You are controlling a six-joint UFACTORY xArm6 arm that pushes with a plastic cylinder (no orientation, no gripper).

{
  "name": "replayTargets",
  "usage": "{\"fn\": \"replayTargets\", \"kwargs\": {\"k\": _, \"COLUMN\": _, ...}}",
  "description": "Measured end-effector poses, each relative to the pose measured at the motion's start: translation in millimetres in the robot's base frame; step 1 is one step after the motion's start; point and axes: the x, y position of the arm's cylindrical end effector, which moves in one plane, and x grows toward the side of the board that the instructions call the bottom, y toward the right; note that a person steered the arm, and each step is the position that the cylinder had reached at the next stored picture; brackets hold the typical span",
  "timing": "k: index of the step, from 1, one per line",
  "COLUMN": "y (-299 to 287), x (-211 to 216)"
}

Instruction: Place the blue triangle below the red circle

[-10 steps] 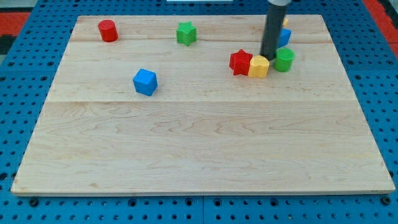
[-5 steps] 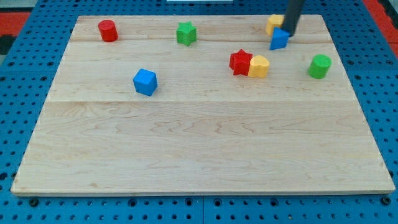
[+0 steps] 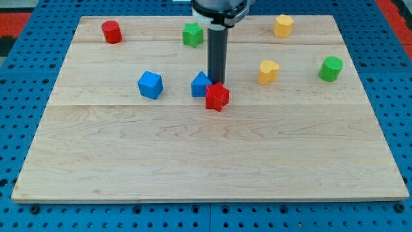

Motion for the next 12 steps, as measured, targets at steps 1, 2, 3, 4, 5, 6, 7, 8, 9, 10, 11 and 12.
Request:
{"fn": "replayTargets", "kwargs": {"k": 1, "y": -49, "x": 25}}
{"fn": "replayTargets", "kwargs": {"k": 2, "y": -102, "x": 28}}
{"fn": "replayTargets", "kwargs": {"k": 3, "y": -150, "x": 29}}
{"fn": "replayTargets", "kwargs": {"k": 4, "y": -172, "x": 34}}
{"fn": "replayTargets", "kwargs": {"k": 5, "y": -172, "x": 34}}
{"fn": "replayTargets", "kwargs": {"k": 6, "y": -177, "x": 35}}
{"fn": "replayTargets", "kwargs": {"k": 7, "y": -177, "x": 64}}
{"fn": "replayTargets", "kwargs": {"k": 8, "y": -196, "x": 70}}
{"fn": "replayTargets", "kwargs": {"k": 9, "y": -210, "x": 65}}
{"fn": "replayTargets", "kwargs": {"k": 10, "y": -210, "x": 47}}
{"fn": "replayTargets", "kwargs": {"k": 11, "y": -211, "x": 38}}
{"fn": "replayTargets", "kwargs": {"k": 12, "y": -211, "x": 48}}
